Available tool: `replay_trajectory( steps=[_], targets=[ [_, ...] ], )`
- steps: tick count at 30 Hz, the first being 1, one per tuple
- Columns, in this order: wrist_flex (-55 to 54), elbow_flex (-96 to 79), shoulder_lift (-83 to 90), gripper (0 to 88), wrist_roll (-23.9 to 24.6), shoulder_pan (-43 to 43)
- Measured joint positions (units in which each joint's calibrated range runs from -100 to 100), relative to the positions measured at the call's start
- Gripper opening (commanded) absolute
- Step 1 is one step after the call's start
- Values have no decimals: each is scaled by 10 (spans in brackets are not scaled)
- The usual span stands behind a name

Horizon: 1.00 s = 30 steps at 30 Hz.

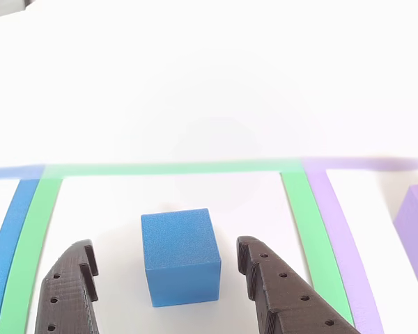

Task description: Tower of hanoi

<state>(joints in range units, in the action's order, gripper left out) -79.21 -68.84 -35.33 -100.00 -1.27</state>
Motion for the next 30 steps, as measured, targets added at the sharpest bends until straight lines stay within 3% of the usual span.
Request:
replay_trajectory(
  steps=[14,25,30],
  targets=[
    [0,12,-5,50,0,12],
    [2,3,0,44,0,14],
    [79,-46,101,46,0,17]
  ],
)
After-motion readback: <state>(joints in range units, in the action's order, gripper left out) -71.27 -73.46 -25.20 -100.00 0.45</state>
